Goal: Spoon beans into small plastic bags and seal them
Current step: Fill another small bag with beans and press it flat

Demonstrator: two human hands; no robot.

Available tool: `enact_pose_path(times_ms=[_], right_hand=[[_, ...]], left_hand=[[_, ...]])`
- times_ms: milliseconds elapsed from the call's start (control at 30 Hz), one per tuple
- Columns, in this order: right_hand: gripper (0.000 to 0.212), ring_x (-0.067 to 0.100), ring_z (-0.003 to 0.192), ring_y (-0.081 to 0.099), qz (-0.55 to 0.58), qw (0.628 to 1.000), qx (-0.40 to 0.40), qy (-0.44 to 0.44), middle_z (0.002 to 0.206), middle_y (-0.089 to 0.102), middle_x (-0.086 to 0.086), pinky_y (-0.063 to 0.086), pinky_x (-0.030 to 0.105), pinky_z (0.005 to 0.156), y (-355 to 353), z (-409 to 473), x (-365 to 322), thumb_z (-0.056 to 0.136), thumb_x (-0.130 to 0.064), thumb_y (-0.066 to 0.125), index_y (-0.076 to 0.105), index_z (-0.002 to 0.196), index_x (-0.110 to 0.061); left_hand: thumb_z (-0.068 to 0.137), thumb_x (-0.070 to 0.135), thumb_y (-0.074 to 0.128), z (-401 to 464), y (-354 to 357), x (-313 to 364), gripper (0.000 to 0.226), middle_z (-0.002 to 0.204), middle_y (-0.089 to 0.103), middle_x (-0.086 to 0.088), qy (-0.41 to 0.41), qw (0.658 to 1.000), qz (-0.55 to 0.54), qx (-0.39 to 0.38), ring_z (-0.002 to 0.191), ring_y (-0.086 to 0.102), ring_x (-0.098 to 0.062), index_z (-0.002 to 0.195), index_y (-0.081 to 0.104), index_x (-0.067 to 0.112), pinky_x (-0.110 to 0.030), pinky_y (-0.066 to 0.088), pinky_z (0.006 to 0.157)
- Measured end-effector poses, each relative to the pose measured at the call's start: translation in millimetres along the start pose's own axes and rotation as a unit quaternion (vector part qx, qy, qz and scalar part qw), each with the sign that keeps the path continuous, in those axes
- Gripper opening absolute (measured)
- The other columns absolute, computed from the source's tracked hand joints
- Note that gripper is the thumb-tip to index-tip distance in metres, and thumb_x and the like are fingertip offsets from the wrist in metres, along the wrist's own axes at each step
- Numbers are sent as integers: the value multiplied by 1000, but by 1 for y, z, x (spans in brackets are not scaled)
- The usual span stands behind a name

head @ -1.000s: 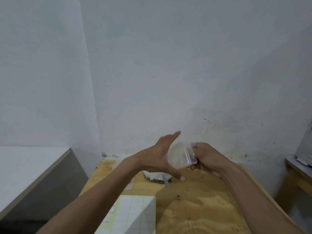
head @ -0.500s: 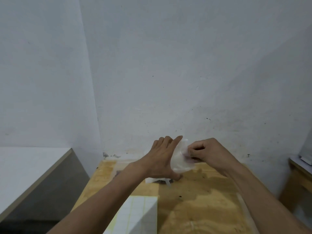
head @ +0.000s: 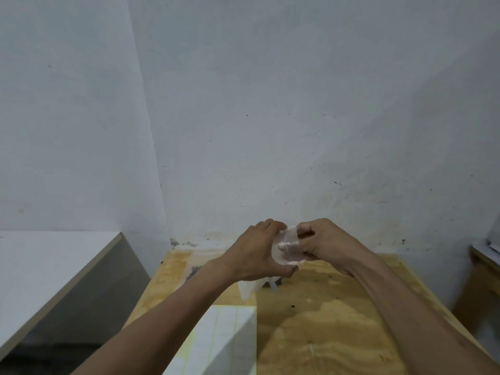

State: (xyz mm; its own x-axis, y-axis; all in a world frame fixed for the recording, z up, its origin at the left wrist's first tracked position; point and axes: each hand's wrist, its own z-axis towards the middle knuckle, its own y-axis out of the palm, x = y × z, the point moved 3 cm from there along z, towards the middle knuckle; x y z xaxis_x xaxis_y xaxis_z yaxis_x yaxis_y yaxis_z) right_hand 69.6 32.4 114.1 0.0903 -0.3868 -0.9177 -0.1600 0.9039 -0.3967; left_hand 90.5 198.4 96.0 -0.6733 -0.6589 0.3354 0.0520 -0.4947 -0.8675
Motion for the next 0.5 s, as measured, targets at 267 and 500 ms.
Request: enact_pose_path(times_ms=[267, 500], right_hand=[[34, 7, 88, 69, -234, 967, 87, -48, 106, 72, -9, 59, 30, 83, -3, 12, 25, 89, -12, 71, 72, 114, -35], [60, 8, 108, 55, -408, 903, -91, -98, 134, 37, -18, 52, 28, 87, 54, 2, 63, 86, -45, 74, 48, 138, -57]], left_hand=[[70, 73, 76, -14, -19, -54, 102, 144, 52, 0, -175, 985, -5, 0, 126, 51, -18, 148, 43, 16, -32, 45, 102], [67, 76, 77, -28, -11, -88, 73, 101, 63, 8, -294, 952, -83, -27, 89, 59, -8, 112, 58, 21, -26, 43, 67]])
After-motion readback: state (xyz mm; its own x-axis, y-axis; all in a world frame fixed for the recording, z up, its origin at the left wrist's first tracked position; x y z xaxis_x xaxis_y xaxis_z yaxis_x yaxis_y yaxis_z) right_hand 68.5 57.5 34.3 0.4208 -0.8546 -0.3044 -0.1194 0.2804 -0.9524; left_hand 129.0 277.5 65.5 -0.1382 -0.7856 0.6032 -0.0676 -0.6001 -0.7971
